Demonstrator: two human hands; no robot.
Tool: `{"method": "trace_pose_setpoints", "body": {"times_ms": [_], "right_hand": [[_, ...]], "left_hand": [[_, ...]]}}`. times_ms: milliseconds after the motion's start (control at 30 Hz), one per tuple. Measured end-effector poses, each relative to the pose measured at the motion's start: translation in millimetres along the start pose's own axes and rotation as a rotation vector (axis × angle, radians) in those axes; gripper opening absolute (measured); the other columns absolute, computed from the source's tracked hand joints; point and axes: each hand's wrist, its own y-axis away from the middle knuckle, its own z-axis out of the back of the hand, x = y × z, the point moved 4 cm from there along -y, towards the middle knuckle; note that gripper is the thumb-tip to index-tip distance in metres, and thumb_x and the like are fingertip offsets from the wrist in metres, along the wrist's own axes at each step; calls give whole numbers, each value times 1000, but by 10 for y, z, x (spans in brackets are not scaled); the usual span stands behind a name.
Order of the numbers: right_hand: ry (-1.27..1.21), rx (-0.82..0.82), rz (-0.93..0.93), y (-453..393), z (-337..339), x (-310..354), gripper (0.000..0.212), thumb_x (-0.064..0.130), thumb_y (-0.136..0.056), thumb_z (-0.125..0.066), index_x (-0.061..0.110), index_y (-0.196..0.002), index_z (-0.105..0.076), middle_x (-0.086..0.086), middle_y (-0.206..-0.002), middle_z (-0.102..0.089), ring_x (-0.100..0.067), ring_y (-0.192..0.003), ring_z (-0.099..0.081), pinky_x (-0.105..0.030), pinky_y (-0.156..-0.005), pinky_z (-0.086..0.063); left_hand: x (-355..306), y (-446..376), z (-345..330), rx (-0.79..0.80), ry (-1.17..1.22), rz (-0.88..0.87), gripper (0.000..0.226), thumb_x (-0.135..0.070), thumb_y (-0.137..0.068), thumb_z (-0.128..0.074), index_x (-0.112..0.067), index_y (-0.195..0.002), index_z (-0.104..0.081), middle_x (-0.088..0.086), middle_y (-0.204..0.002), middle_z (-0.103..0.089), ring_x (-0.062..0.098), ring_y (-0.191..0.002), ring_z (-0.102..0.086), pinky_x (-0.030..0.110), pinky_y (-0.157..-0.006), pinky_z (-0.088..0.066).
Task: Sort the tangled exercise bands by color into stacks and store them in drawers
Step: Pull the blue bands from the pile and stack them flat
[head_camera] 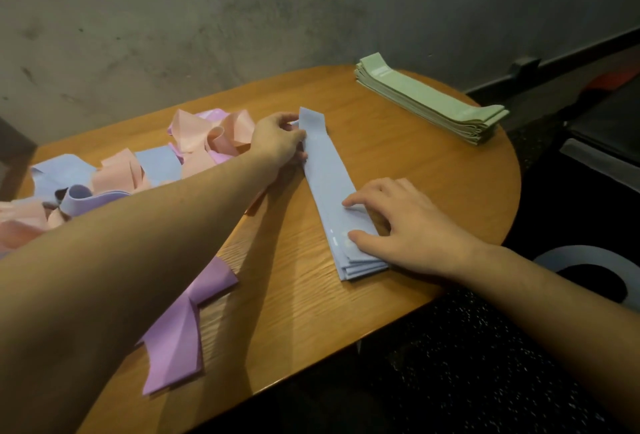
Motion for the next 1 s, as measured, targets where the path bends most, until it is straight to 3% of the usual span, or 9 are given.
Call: {"method": "trace_pose_setpoints", "body": {"times_ms": [133, 300, 367, 467, 567, 700, 900, 1000], "right_hand": [[13, 57, -3, -4, -24, -3, 54, 47, -93, -59, 40, -144, -44, 15, -152, -37, -8, -141, -24, -25, -105, -17], [-66, 27, -2, -41, 30, -24, 53, 47, -90, -64, 37, -140, -50, 14, -149, -39, -10, -138, -33, -30, -115, -25], [-112, -8, -6, -67, 94, -8, 51, 46, -90, -64, 34, -138, -53, 14, -146, -43, -8, -135, -36, -25, -113, -27], [-138, -71, 4, -121, 181, 47, 43, 44, -90, -65, 32, -130, -59, 13, -137, -52, -8, -130, -44, -28, -111, -35], [-180, -120, 28, -160, 225, 177, 34, 37, -92, -66, 31, -125, -62, 13, -128, -56, -5, -123, -49, -26, -105, -41], [-237, -109, 59, -209, 187, 428, 27, 30, -95, -64, 32, -122, -63, 17, -122, -57, 5, -113, -48, -6, -89, -37], [-302, -67, 125, -327, 24, 849, 25, 22, -93, -67, 28, -118, -65, 14, -114, -63, -4, -108, -58, -3, -82, -39], [-352, -49, 146, -408, -62, 1059, 24, 19, -92, -67, 28, -114, -66, 14, -110, -66, -2, -104, -61, -4, -77, -41]], "left_hand": [[22, 7, -32, -29, -79, -16, 47, -8, -99, -60, -18, -145, -49, 2, -104, -62, 16, -70, -68, 29, -69, -63], [-57, 35, 66, -116, -172, -130, 49, -13, -96, -64, -24, -141, -48, 5, -128, -52, 22, -104, -63, 38, -89, -59], [-135, 93, 155, -142, -163, -206, 40, -16, -97, -63, -25, -134, -53, 3, -127, -53, 18, -104, -61, 32, -87, -58], [-215, 240, 287, -119, -228, -324, 33, -17, -98, -59, -25, -130, -55, -1, -121, -55, 10, -90, -61, 21, -69, -55], [-195, 426, 486, -84, -314, -434, 28, -21, -97, -58, -28, -124, -58, -5, -115, -58, 9, -87, -59, 26, -71, -52], [-54, 677, 793, -30, -320, -476, 24, -14, -94, -59, -24, -116, -61, -5, -107, -59, 12, -91, -57, 30, -84, -51], [320, 1071, 1327, -46, -484, -501, 24, -19, -89, -60, -20, -113, -66, -2, -116, -61, 17, -101, -57, 35, -91, -44], [480, 1226, 1578, -54, -561, -492, 31, -32, -84, -55, -21, -111, -67, -2, -114, -61, 19, -108, -56, 39, -95, -45]]}}
